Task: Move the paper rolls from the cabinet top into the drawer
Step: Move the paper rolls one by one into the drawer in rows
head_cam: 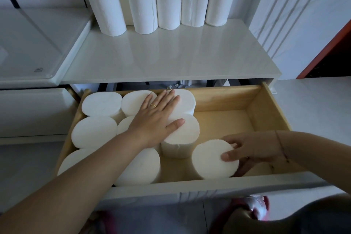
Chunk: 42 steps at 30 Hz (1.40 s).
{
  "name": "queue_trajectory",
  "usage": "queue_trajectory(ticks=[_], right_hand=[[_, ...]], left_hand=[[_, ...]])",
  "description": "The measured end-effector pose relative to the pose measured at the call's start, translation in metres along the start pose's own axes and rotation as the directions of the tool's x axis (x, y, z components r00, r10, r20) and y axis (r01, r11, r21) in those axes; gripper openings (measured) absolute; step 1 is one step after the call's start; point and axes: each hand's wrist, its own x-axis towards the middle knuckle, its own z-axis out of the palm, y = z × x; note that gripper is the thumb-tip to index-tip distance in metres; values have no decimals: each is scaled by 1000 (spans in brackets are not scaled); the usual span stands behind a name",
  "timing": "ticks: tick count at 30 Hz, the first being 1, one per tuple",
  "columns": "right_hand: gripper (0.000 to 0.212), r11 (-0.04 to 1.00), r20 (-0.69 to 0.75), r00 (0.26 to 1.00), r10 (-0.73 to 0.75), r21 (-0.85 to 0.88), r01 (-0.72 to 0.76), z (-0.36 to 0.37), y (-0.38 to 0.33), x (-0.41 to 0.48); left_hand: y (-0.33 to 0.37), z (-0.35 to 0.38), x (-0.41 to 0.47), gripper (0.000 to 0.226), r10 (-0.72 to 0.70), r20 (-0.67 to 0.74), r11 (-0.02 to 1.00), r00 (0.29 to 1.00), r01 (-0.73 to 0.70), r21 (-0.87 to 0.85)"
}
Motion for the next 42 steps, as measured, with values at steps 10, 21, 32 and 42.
queue_trajectory(ticks=[10,21,32,42], right_hand=[[41,999,-123,992,-38,18,41,58,-23,28],[45,796,-374,867,-330,-604,42,-8,-84,5],[70,651,-655,40,-754,-739,172,-160,-230,67],[90,760,-790,-46,-611,-602,245,-280,-261,80]], left_hand=[[1,0,0,76,8,-30,1000,1000,-8,-19],[-10,-23,16,73,-8,-118,999,993,3,-43],[-40,-51,115,79,-48,-141,997,989,40,-63],[-47,-45,196,80,25,-61,999,998,-28,-46]])
